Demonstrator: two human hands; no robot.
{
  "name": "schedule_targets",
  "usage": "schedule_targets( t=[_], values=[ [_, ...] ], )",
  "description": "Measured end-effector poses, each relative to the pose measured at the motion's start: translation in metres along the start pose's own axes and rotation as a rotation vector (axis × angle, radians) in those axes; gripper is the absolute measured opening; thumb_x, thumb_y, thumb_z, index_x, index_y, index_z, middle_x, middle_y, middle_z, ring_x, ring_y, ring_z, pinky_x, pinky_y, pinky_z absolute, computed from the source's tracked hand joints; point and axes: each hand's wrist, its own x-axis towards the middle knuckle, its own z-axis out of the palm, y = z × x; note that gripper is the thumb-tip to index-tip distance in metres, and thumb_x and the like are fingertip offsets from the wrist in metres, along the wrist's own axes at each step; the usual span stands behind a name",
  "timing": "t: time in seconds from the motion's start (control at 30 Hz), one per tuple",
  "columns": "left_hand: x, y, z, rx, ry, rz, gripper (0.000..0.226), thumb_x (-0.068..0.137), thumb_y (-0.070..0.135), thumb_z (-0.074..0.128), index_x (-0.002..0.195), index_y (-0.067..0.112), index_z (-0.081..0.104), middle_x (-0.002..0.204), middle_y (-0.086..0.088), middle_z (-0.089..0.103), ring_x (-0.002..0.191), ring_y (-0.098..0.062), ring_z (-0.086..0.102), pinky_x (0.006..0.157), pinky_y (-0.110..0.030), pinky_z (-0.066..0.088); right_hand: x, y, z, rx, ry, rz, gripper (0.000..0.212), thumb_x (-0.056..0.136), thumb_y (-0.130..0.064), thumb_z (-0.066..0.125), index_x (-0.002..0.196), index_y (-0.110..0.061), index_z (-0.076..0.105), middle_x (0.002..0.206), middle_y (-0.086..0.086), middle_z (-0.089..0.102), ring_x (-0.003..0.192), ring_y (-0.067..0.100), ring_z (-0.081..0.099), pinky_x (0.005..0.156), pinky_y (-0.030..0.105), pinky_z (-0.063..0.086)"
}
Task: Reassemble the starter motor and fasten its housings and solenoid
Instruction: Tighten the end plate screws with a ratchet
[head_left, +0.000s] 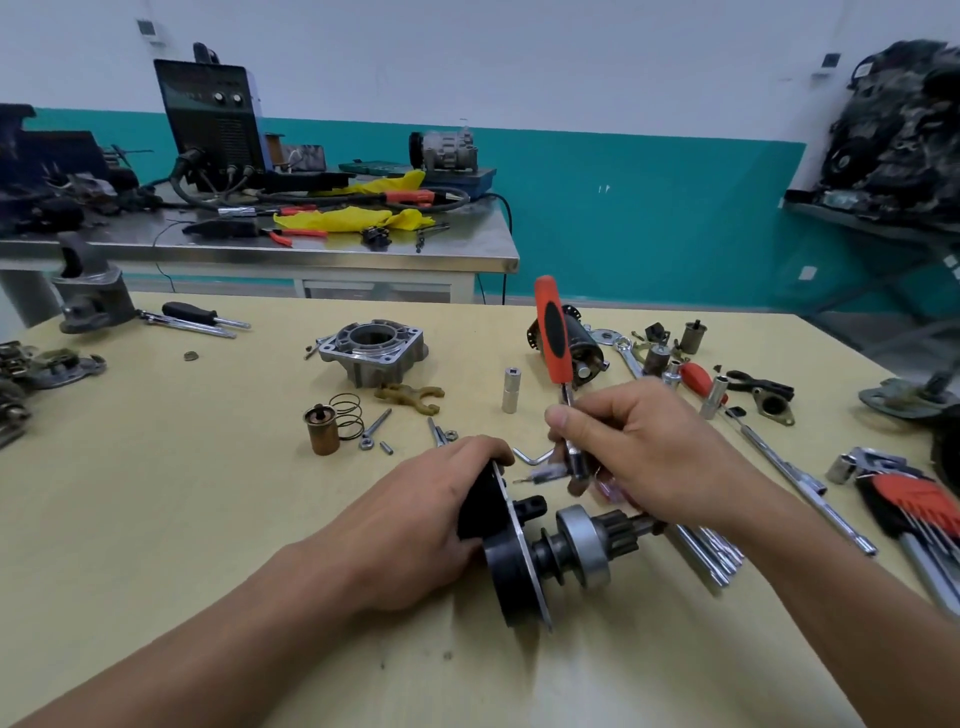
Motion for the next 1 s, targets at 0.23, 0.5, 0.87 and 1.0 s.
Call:
schedule_targets(
  t=[0.23, 0.5, 0.87, 1.0],
  values=[
    [0.004, -0.007, -0.003, -0.06, 0.008, -0.028, 0.058, 0.074, 0.031, 0.083, 0.122, 0.041, 0.051, 0.103, 0.027, 0.057, 0.098, 0.012, 0.052, 0.08, -0.005, 0.042, 0.008, 0.041, -0.063, -0.247, 0.378, 0.197, 0.047, 0.099, -0.032, 0.057, 0.071, 0.005, 0.066, 0.045, 0.001, 0.054, 0.037, 0.018, 0.06, 0.033, 0.015, 0.036],
    [0.006, -0.012, -0.007, -0.064, -0.032, -0.038, 0.056, 0.071, 0.042, 0.083, 0.116, 0.048, 0.051, 0.102, 0.025, 0.06, 0.098, 0.004, 0.056, 0.078, -0.013, 0.048, 0.008, 0.071, -0.082, -0.546, 0.083, 0.444, 0.049, 0.103, -0.034, 0.046, 0.077, 0.0, 0.07, 0.065, 0.007, 0.066, 0.056, 0.022, 0.055, 0.057, 0.032, 0.043],
    [0.002, -0.019, -0.006, -0.114, -0.008, -0.024, 0.054, 0.071, 0.03, 0.085, 0.11, 0.047, 0.052, 0.099, 0.02, 0.06, 0.091, -0.004, 0.059, 0.073, -0.015, 0.049, 0.006, 0.08, -0.082, -0.601, 0.104, 0.577, 0.043, 0.093, -0.044, 0.062, 0.075, -0.006, 0.071, 0.062, 0.005, 0.068, 0.056, 0.016, 0.065, 0.068, 0.031, 0.055],
    [-0.001, -0.02, -0.008, -0.328, 0.13, 0.009, 0.055, 0.066, 0.011, 0.084, 0.108, 0.033, 0.056, 0.101, 0.005, 0.063, 0.091, -0.022, 0.064, 0.08, -0.048, 0.056, 0.001, 0.06, -0.085, -0.612, 0.448, 0.542, 0.035, 0.087, -0.047, 0.065, 0.07, -0.017, 0.072, 0.064, 0.005, 0.07, 0.067, 0.024, 0.068, 0.07, 0.04, 0.059]
  ],
)
